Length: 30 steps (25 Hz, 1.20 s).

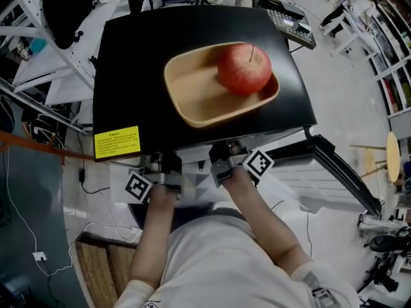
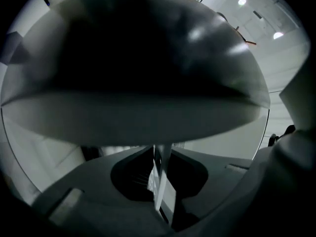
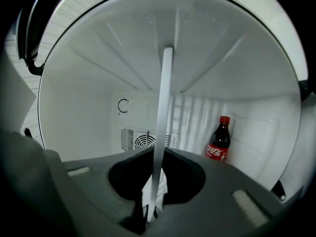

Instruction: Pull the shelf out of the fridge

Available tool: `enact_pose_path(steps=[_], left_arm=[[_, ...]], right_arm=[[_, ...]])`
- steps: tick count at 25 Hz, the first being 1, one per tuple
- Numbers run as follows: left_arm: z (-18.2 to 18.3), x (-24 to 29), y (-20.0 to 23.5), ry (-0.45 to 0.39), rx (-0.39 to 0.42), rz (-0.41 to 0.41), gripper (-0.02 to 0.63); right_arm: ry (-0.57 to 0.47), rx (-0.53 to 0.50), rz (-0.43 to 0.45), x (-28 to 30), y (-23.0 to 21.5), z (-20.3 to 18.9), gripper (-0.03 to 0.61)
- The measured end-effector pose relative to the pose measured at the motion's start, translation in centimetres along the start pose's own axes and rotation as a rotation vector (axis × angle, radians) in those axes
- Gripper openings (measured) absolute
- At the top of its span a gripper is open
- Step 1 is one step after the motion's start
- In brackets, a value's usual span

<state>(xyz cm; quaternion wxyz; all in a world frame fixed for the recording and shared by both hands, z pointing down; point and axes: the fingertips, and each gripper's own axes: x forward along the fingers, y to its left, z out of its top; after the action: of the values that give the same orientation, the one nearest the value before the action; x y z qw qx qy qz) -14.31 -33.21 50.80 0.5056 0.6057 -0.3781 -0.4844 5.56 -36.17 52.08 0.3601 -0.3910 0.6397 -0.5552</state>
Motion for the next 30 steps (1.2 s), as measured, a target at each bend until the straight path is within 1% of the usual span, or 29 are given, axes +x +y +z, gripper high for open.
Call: enact_pose_path(steps=[9,19,30], left_arm=[[-0.2,-0.4,0.1,0.012,0.002,0.021,0.038],[-0.6,-1.3,-0.1,0.035,0.015,0.046,0.038],[-1.3,-3.2,-0.6,0.031,0.004,0.042,0.038]], right_arm=[[0.006,0.03,-0.011,-0.4,-0.2,-0.1,0.032],[0.011,0.029,-0.017,-1.4,-0.3,-0.5,0.032],[0.015,0.035,-0.015,-3.4,-0.1,-1.2,0.032]])
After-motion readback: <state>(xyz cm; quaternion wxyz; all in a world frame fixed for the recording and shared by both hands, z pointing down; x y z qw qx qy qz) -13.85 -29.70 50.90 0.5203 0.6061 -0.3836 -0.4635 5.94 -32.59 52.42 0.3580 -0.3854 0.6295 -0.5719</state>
